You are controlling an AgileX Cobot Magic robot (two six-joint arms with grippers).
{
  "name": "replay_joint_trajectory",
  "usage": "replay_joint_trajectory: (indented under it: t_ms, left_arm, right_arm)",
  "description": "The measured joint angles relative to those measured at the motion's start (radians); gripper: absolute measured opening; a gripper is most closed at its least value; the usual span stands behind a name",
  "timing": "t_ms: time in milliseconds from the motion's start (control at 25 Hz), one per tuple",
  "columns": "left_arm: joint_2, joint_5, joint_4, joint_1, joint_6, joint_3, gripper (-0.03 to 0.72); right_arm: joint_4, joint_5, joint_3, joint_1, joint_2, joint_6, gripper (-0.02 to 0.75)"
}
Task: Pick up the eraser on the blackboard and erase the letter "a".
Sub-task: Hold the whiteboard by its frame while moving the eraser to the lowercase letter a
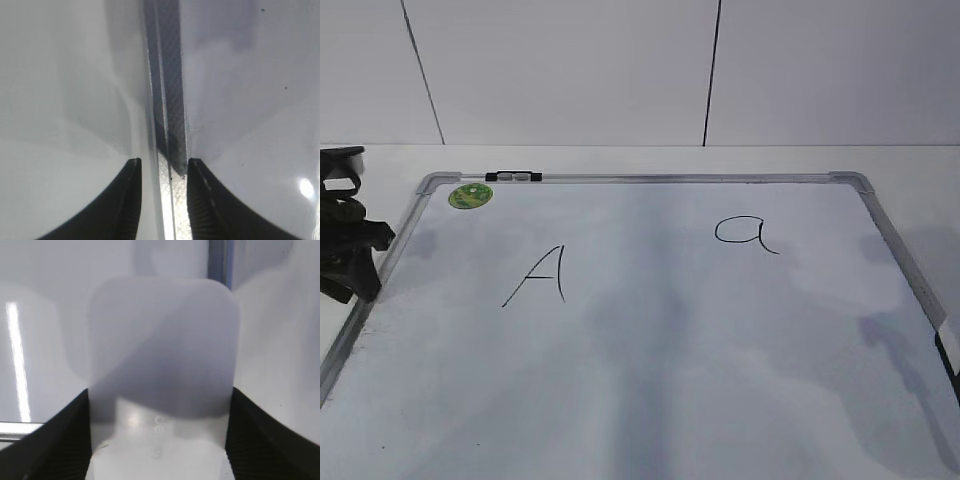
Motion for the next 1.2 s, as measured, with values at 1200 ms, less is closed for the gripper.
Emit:
replay_joint_trajectory:
  t_ms: [1200]
  left_arm:
    - [0.032, 0.017, -0.015, 0.0, 0.002, -0.014, 0.052]
  right_arm:
    - [0.002, 0.02, -0.004, 0.0, 0.0, 0.0, 0.571]
